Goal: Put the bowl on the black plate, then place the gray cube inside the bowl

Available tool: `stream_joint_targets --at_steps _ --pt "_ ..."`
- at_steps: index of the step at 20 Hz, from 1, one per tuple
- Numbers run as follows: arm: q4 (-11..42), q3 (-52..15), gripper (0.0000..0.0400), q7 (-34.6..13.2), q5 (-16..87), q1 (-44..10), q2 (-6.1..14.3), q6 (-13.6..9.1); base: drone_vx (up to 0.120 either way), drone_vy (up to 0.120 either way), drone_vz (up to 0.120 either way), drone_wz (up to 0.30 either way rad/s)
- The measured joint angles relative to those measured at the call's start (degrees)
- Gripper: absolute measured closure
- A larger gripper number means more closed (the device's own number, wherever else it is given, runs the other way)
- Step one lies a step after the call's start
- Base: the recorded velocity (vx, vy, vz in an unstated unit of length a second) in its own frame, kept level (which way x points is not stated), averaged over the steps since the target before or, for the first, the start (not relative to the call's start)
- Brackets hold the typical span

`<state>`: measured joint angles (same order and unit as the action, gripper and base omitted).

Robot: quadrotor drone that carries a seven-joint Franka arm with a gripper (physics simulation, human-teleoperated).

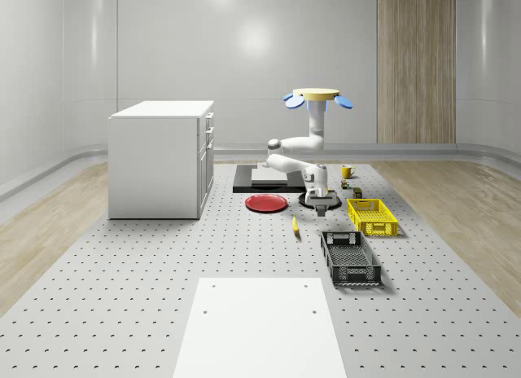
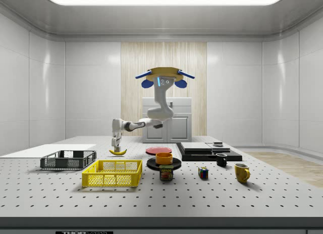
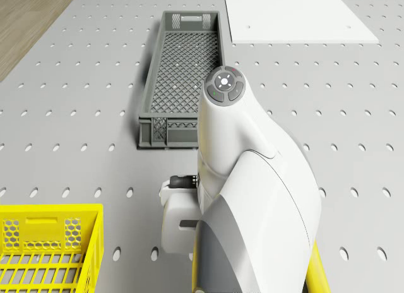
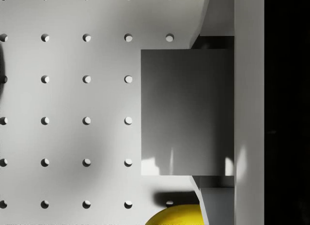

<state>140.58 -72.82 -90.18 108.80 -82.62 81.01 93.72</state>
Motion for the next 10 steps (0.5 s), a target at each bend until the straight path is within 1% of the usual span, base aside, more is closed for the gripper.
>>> stream_joint_targets --at_steps 1,7,8,10 --pt "0.01 -0.03 0.0149 -0.05 -0.14 -0.05 0.2 0.14 -0.12 0.0 0.0 0.0" --pt "0.01 -0.05 0.0149 -0.34 -0.84 -0.38 1.31 1.01 -0.12 0.12 0.0 0.0" --pt "0.0 -0.04 0.0149 -0.38 -0.93 -0.44 1.48 1.16 -0.12 0.04 0.0 0.0" --pt "-0.01 -0.01 0.0149 -0.47 -1.12 -0.55 1.83 1.45 -0.12 0.0 0.0 0.0"
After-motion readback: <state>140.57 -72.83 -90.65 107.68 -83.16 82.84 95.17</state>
